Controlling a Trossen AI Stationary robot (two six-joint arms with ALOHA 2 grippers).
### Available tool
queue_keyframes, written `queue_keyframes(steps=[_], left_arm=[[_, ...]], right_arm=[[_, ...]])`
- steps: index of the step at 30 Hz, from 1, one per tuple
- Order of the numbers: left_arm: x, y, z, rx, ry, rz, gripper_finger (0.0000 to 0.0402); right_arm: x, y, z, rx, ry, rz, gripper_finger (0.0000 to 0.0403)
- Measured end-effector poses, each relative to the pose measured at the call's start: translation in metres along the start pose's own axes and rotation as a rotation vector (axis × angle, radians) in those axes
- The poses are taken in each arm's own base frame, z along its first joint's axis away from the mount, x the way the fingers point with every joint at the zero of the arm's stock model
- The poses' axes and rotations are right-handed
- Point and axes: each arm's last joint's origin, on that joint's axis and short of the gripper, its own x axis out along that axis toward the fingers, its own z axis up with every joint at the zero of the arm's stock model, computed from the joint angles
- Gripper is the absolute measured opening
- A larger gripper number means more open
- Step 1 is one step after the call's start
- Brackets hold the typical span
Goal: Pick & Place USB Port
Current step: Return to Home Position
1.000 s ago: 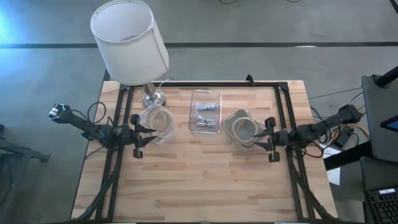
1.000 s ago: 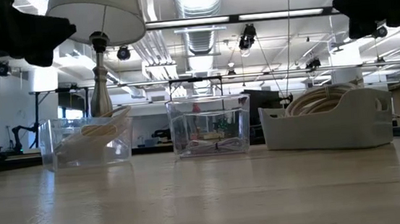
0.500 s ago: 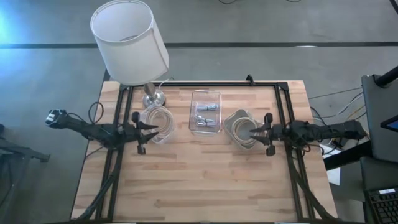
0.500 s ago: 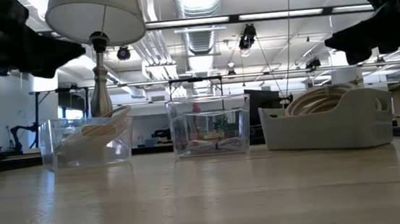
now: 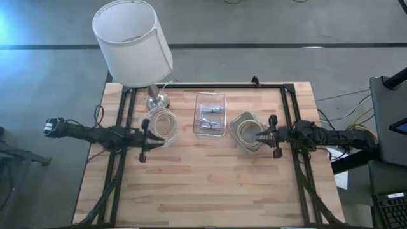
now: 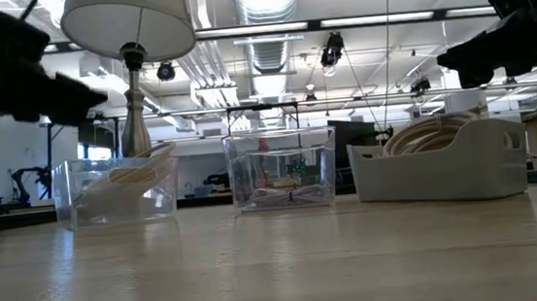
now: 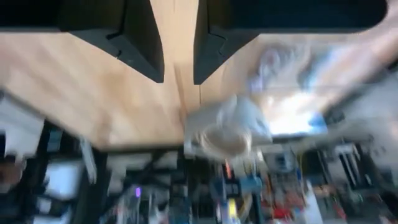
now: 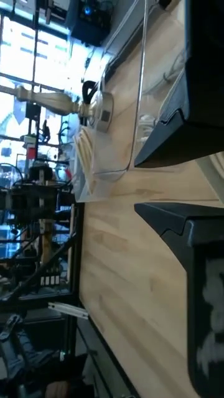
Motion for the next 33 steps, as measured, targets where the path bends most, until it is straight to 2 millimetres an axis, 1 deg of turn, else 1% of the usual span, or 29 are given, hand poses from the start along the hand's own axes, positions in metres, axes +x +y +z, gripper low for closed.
queue_keyframes(steps=[3,6,12,20,24,27,30,33], left_arm=[[-0.0004,0.0,-0.01,-0.009,0.102,-0.005,0.008],[0.0001,0.0001,-0.0111,-0.028,0.116,-0.004,0.007],[0.0001,0.0002,-0.012,-0.005,0.124,-0.001,0.0056],[-0.0001,0.0007,-0.0119,0.001,0.123,0.011,0.0056],[-0.0007,0.0009,-0.0109,0.027,0.111,0.013,0.0056],[-0.0015,0.0022,-0.0093,0.045,0.095,0.049,0.0058],[-0.0018,0.0038,-0.0084,0.024,0.086,0.103,0.0056],[-0.0017,0.0043,-0.0085,0.03,0.088,0.119,0.0056]], right_arm=[[0.0,-0.0004,-0.0003,-0.001,0.002,-0.001,0.0089],[0.0,-0.0004,-0.0011,-0.031,0.011,-0.001,0.0084],[-0.0001,-0.0024,-0.0012,-0.062,0.014,-0.024,0.0073],[-0.0009,-0.0087,-0.0013,-0.065,0.016,-0.086,0.0057],[-0.001,-0.0091,-0.0009,-0.053,0.01,-0.068,0.005],[-0.0009,-0.009,-0.001,-0.057,0.011,-0.066,0.0044],[-0.0008,-0.0093,-0.0012,-0.045,0.013,-0.074,0.0043],[-0.0008,-0.0093,-0.0012,-0.067,0.015,-0.074,0.0044]])
